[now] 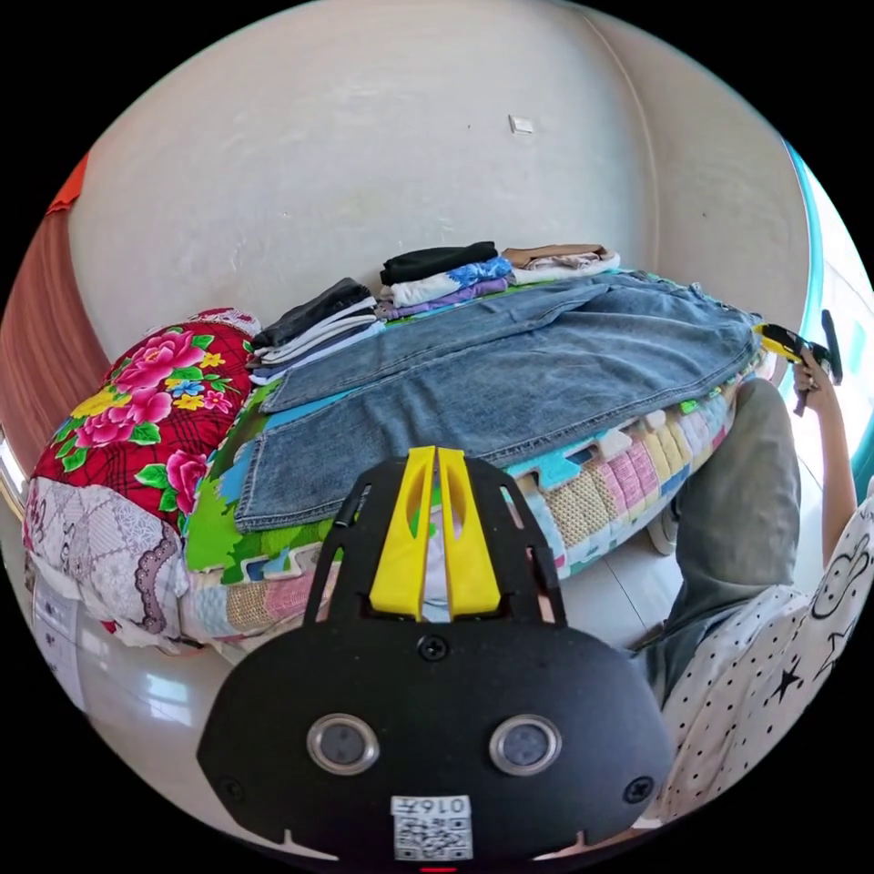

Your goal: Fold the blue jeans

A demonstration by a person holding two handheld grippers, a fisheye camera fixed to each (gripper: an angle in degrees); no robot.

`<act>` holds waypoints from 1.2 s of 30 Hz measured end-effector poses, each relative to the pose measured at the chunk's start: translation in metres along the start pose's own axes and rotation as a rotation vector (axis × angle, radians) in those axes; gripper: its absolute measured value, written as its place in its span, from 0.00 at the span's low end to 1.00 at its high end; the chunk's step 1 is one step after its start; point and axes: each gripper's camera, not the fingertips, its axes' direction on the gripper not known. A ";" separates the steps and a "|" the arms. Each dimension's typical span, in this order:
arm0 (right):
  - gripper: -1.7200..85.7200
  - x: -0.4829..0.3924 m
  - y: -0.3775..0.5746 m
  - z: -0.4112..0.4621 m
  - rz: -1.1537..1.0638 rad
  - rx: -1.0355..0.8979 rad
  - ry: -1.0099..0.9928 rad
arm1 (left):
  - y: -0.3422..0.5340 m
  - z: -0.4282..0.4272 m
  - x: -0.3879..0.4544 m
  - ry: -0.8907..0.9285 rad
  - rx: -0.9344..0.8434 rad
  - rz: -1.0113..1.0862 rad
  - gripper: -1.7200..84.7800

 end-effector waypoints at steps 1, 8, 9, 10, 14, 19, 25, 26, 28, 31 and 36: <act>0.16 0.006 0.005 -0.006 0.015 0.035 -0.049 | 0.005 -0.001 0.003 -0.008 0.002 0.004 0.01; 0.16 0.026 0.020 -0.009 0.017 0.032 -0.091 | 0.029 0.014 -0.048 0.014 -0.093 -0.298 0.03; 0.15 0.027 0.024 -0.013 0.004 0.047 -0.088 | 0.032 0.016 -0.055 0.006 -0.106 -0.335 0.04; 0.13 0.030 0.026 -0.014 0.001 0.051 -0.068 | 0.040 0.019 -0.067 -0.003 -0.123 -0.402 0.05; 0.09 0.039 0.035 -0.016 0.009 0.047 -0.035 | 0.070 0.033 -0.111 0.130 -0.132 -0.618 0.12; 0.05 0.046 0.047 -0.029 0.007 0.090 -0.042 | 0.094 0.050 -0.148 0.127 -0.124 -0.766 0.14; 0.04 0.050 0.058 -0.035 -0.019 0.101 -0.030 | 0.130 0.067 -0.183 0.155 -0.062 -0.938 0.10; 0.04 0.051 0.059 -0.035 -0.019 0.103 -0.035 | 0.135 0.070 -0.189 0.160 -0.061 -0.958 0.09; 0.04 0.057 0.063 -0.034 -0.009 0.116 -0.064 | 0.139 0.075 -0.197 0.185 -0.065 -0.966 0.08; 0.03 0.068 0.065 -0.032 0.028 0.134 -0.133 | 0.139 0.085 -0.208 0.214 -0.082 -0.952 0.06; 0.03 0.079 0.070 -0.030 0.079 0.122 -0.146 | 0.158 0.077 -0.221 0.285 0.061 -1.004 0.01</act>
